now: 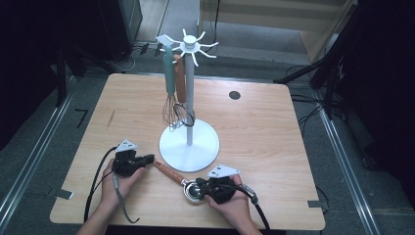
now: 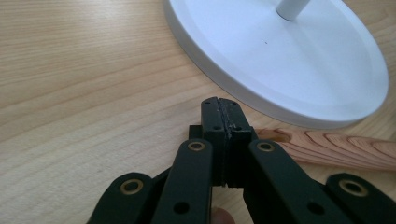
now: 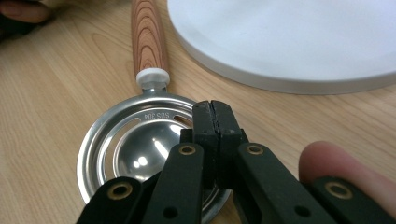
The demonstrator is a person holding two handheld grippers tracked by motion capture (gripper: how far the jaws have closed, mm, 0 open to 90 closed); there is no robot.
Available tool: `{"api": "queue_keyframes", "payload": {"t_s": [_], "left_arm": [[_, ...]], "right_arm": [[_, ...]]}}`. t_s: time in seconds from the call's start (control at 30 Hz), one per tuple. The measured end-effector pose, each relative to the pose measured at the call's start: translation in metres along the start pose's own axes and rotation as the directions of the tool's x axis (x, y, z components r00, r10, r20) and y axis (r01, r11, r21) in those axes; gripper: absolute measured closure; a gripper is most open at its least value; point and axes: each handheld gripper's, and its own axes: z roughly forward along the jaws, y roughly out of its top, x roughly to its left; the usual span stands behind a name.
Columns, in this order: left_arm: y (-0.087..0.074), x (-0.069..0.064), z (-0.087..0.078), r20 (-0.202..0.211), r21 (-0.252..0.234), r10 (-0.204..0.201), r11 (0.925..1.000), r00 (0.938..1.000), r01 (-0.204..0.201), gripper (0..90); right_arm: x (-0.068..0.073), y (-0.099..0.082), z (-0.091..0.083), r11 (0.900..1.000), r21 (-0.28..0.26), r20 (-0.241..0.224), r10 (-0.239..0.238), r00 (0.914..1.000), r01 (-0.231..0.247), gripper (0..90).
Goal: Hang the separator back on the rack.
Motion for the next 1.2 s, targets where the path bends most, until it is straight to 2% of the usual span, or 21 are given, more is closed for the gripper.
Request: {"api": "queue_keyframes", "payload": {"t_s": [0.13,0.43,0.8,0.93,1.2], "left_arm": [[-0.002,-0.004,-0.001,0.000,0.004,0.010,0.9999,0.9999,-0.010,90.0],[-0.004,-0.011,0.001,0.020,0.009,0.010,0.9999,0.9997,-0.010,90.0],[-0.007,-0.024,0.004,0.032,0.006,0.015,0.9999,0.9994,-0.015,90.0],[-0.009,-0.031,0.006,0.036,0.008,0.027,0.9996,0.9990,-0.027,90.0],[-0.010,-0.041,0.009,0.051,0.015,0.049,0.9987,0.9975,-0.049,90.0]], "right_arm": [[-0.003,0.001,-0.003,0.9999,0.002,0.004,0.015,0.9999,-0.015,90.0],[0.000,0.005,-0.011,0.9990,-0.022,-0.031,0.038,0.9988,-0.039,85.8],[0.005,0.016,-0.017,0.9995,-0.013,-0.048,0.028,0.9985,-0.028,71.8],[0.008,0.020,-0.017,0.9996,0.007,-0.066,0.029,0.9974,-0.028,68.7],[0.011,0.025,-0.011,0.9960,0.089,-0.079,0.010,0.9968,-0.003,63.9]]}}
